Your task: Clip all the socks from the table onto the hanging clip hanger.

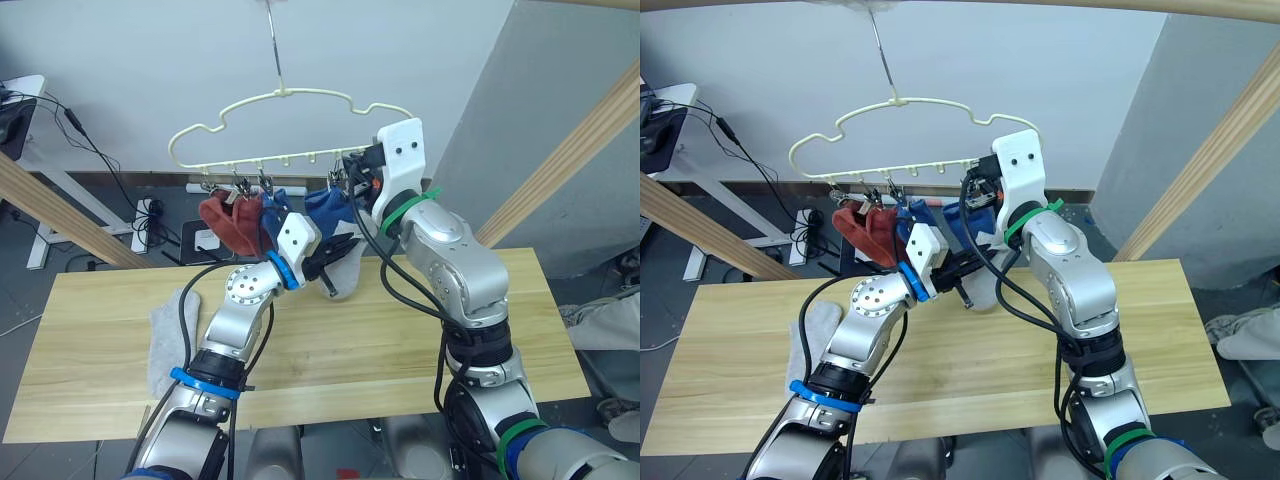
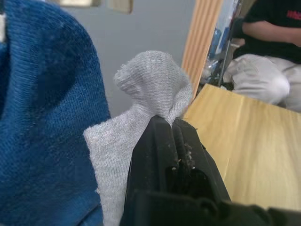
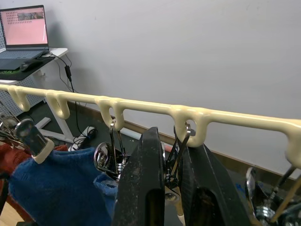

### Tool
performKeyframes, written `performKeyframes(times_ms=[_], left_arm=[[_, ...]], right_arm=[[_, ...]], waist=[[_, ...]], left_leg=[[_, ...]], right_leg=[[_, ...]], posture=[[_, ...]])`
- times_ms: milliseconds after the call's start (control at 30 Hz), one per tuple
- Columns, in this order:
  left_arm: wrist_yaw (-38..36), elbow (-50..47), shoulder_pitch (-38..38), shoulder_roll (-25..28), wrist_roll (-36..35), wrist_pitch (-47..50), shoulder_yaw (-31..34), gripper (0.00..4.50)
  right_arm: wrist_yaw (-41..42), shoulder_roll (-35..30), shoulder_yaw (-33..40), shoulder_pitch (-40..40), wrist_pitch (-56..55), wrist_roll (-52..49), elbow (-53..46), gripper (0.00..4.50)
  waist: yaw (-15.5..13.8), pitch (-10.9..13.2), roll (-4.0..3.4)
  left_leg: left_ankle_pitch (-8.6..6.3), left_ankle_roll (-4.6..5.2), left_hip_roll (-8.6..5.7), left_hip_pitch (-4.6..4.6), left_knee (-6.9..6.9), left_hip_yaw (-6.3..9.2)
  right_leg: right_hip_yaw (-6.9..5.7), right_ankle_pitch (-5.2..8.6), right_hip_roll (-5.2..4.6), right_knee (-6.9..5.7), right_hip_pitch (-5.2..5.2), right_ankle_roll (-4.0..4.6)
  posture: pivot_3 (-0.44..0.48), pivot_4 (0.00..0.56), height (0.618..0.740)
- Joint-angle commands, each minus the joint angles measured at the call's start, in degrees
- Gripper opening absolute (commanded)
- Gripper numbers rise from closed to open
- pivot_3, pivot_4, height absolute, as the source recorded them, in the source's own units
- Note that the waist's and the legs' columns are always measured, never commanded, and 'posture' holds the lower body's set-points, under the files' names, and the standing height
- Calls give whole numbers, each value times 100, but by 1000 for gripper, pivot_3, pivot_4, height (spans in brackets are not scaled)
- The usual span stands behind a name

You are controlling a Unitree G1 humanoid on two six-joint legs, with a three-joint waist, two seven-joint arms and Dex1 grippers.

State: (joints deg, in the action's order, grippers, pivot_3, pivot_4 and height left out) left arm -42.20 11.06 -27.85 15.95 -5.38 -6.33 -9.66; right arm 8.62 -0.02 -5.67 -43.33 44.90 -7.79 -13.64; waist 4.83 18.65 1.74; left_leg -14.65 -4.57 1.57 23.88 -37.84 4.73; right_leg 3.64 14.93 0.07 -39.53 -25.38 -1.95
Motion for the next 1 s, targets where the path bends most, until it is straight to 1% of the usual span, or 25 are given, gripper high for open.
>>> performKeyframes(times_ms=[33,367,1000], left_arm=[[127,-162,-157,-44,80,-332,24,0],[454,47,-367,-71,238,-821,99,0],[583,156,-244,-22,268,-961,100,0]], right_arm=[[-2,-5,8,-41,-33,-43,-330,85],[-6,-37,1,-21,-17,-42,-312,85],[-41,-96,-18,-1,-53,-5,-347,85]], waist=[[-1,0,0],[2,0,0],[2,0,0]], left_leg=[[0,0,0,0,0,0],[0,0,0,0,0,-1],[0,0,-1,0,-1,-2]], right_leg=[[1,0,0,0,0,0],[1,0,0,1,0,0],[1,0,0,0,0,0]], posture=[[-75,307,735],[-76,306,735],[-78,305,735]])
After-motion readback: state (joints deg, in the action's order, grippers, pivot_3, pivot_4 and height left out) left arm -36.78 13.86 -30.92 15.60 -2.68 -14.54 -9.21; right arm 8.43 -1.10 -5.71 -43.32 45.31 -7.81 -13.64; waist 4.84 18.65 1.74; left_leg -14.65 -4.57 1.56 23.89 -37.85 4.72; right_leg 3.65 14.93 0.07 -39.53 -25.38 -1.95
